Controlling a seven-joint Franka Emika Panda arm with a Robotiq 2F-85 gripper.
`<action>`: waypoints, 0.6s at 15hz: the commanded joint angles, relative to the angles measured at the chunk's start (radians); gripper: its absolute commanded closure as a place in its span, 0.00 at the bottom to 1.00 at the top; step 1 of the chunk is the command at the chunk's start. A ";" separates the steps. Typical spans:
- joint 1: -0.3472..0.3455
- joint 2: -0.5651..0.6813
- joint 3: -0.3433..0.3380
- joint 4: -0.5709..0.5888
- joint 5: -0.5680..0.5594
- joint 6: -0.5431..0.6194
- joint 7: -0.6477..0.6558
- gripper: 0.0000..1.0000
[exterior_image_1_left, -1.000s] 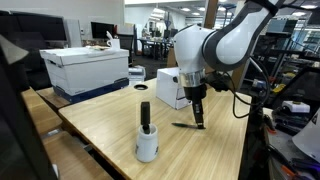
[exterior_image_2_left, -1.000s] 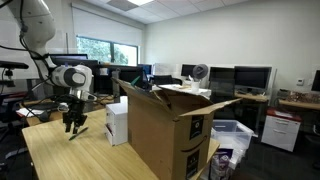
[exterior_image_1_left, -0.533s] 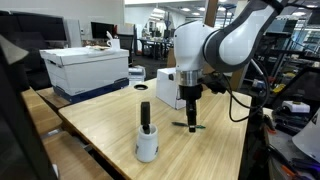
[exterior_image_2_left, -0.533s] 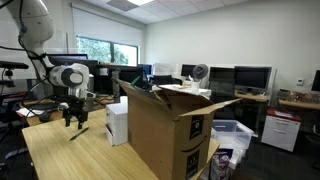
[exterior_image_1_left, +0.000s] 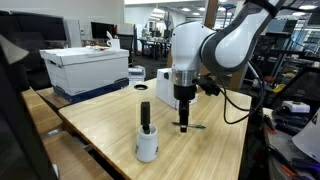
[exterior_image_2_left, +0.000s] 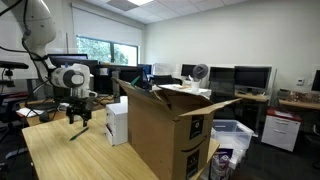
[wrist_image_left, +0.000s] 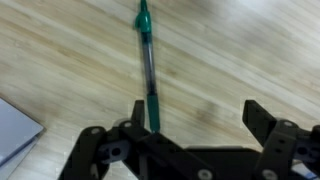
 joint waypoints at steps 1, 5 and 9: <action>-0.010 0.046 -0.007 0.047 0.006 0.022 -0.047 0.00; -0.011 0.096 -0.022 0.110 0.003 0.016 -0.047 0.21; -0.014 0.117 -0.037 0.129 0.002 0.015 -0.043 0.40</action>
